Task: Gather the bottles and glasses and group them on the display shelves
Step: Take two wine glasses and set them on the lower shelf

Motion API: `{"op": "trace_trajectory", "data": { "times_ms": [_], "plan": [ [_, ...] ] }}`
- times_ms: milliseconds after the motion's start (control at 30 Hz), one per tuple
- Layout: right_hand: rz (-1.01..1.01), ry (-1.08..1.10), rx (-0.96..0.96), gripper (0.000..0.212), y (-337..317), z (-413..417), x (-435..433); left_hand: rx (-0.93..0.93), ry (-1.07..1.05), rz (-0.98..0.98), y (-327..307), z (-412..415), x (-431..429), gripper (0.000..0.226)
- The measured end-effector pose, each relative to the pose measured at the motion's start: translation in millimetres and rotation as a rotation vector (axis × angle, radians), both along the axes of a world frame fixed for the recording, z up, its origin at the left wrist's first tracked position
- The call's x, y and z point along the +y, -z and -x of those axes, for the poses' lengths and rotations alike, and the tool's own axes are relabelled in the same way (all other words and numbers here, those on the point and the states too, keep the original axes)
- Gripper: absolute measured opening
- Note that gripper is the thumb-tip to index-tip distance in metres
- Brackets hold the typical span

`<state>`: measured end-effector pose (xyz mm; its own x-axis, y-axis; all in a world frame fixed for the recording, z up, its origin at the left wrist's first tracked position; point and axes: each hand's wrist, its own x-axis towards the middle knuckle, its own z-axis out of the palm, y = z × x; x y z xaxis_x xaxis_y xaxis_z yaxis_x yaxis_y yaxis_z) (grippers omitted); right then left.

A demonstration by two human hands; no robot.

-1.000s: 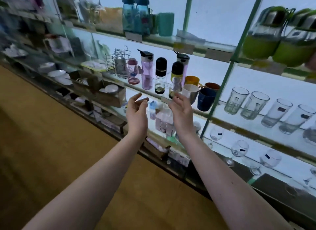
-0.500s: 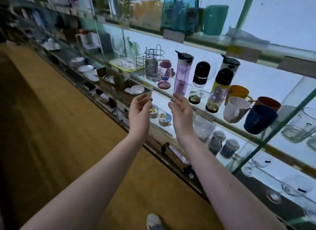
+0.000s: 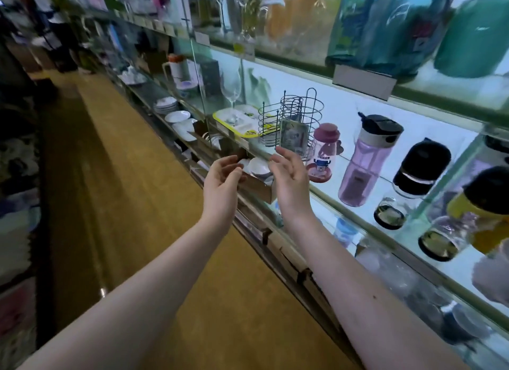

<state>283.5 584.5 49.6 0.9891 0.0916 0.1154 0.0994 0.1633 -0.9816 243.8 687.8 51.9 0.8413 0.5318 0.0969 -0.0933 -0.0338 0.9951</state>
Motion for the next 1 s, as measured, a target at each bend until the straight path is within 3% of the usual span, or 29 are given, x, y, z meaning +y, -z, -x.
{"op": "trace_trajectory", "data": {
  "times_ms": [200,600,1000],
  "plan": [
    [0.003,0.026,-0.028,0.023,-6.6,-60.9,49.1,-0.049,0.036,0.027,-16.6,-65.9,47.3,0.023],
    [-0.013,0.285,-0.12,0.02,-60.5,-175.3,203.8,-0.138,0.34,0.045,-72.2,-207.5,201.8,0.021],
    [-0.009,0.485,-0.285,0.024,-134.7,-250.4,261.3,-0.303,0.423,0.127,-130.1,-311.7,268.5,0.024]
  ]
}}
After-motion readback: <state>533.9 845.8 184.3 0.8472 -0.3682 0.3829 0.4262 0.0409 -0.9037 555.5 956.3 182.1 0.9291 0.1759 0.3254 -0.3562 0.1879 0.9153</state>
